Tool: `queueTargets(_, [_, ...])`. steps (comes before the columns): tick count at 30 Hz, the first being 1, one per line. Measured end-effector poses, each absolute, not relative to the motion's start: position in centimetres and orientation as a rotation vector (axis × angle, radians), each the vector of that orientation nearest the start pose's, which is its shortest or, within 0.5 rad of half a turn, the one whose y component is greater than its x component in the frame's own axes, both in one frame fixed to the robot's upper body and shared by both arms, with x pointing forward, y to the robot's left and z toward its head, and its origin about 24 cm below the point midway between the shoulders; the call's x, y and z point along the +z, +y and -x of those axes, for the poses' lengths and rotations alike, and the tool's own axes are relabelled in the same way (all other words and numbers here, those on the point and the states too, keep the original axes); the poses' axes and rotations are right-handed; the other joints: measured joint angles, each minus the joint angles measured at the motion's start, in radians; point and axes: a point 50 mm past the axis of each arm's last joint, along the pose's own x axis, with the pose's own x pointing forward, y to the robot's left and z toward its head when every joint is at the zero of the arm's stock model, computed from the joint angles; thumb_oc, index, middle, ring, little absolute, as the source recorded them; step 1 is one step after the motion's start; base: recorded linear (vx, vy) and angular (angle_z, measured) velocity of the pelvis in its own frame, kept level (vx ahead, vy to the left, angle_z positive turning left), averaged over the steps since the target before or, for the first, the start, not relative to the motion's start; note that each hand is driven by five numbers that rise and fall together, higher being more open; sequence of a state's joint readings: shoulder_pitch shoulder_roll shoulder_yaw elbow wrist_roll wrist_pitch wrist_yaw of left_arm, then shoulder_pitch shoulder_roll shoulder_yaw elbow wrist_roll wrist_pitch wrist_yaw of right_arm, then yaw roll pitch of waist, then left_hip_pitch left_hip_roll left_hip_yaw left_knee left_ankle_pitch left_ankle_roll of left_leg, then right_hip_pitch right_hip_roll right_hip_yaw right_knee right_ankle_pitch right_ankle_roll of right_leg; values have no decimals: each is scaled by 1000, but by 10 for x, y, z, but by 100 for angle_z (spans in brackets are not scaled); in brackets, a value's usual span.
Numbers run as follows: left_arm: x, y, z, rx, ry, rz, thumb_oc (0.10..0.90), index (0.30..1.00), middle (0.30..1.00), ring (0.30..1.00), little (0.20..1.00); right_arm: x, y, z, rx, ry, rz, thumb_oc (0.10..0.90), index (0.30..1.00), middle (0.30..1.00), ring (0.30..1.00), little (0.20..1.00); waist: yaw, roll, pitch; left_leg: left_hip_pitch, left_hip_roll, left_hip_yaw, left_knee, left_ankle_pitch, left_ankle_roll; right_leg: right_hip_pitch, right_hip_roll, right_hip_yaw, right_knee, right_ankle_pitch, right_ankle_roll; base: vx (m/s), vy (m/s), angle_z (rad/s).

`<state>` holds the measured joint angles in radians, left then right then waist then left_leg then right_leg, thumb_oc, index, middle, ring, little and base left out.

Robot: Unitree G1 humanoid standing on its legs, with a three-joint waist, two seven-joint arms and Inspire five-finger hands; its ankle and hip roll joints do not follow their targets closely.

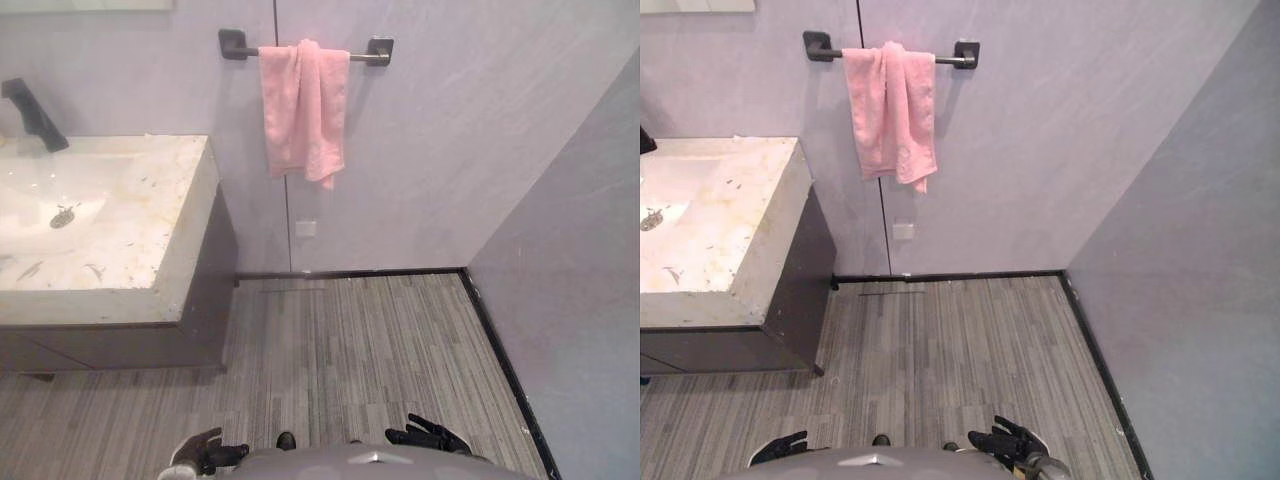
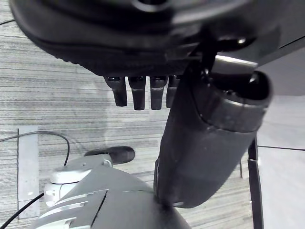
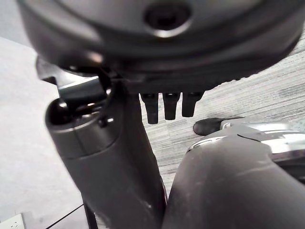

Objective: Organize the bathroom.

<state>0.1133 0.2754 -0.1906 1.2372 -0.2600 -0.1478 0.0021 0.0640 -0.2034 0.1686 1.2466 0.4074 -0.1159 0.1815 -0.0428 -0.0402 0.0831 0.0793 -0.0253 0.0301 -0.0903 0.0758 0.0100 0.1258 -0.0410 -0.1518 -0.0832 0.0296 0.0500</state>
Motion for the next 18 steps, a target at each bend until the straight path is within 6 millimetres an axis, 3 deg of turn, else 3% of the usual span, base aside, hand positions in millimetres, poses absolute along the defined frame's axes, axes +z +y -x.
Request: queueTargets(18, [-161, 248, -51, 204, 1187, -84, 800, 900, 900, 900, 900, -165, -212, -73, -85, 1129, -162, 800, 900, 900, 900, 900, -14, 3, -8, -1, 0, -2, 0, 1, 0, 1, 0, -2, 0, 0, 0, 0, -10, 0])
